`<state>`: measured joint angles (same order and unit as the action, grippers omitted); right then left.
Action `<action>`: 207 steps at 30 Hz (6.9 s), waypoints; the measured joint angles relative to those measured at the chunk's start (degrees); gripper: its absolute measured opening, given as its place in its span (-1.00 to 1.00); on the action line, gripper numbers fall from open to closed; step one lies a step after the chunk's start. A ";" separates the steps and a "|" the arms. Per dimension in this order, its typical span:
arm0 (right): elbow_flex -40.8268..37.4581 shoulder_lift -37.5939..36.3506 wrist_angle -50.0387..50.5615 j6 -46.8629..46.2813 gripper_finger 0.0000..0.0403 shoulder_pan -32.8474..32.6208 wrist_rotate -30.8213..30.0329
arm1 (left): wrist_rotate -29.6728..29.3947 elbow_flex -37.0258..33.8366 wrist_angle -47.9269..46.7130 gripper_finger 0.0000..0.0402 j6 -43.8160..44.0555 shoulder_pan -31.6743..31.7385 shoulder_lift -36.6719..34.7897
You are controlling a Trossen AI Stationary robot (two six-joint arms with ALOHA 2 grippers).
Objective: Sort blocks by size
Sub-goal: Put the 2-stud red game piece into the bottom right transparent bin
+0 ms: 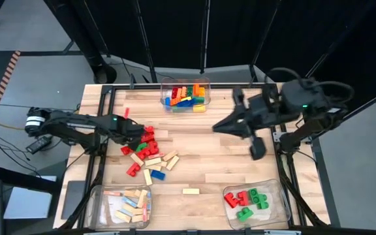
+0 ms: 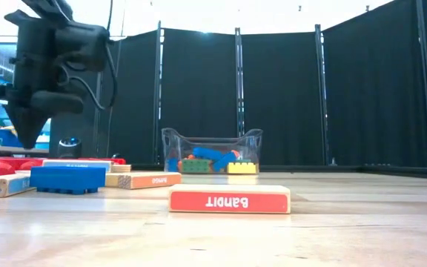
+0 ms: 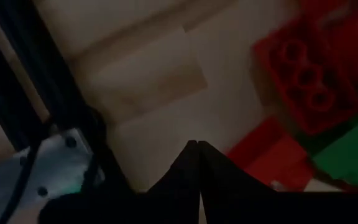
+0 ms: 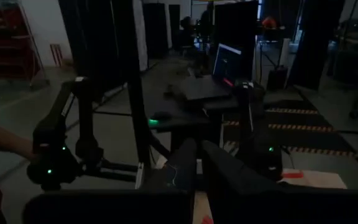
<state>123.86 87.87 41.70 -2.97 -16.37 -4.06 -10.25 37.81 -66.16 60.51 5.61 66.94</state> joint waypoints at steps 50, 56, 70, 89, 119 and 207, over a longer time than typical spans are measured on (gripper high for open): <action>-0.10 -0.81 15.95 1.65 -0.90 -2.21 -1.86 | -8.19 15.86 2.42 -1.00 -3.04 1.09 22.59; -0.10 -0.81 16.00 1.68 -0.92 -2.26 -0.54 | -7.86 9.24 11.07 -1.00 -5.14 3.19 22.47; -0.10 -0.81 16.08 1.19 -0.91 -2.81 -0.17 | 4.80 13.84 46.25 -1.00 -15.84 -0.10 23.23; -24.81 -1.64 35.63 -2.21 -0.67 16.43 -9.61 | 10.25 33.69 34.47 -1.00 -20.14 -2.75 4.76; -45.59 25.80 6.94 7.85 0.15 32.75 2.86 | -6.68 37.81 18.93 -1.00 -22.36 -6.05 -18.78; -44.03 7.95 22.90 -43.42 0.72 -17.64 17.62 | -6.02 37.81 12.16 -0.93 -30.49 -6.10 -18.59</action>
<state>79.83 95.83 64.60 -46.39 -34.02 13.57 -16.27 75.61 -54.00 30.02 -0.49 48.36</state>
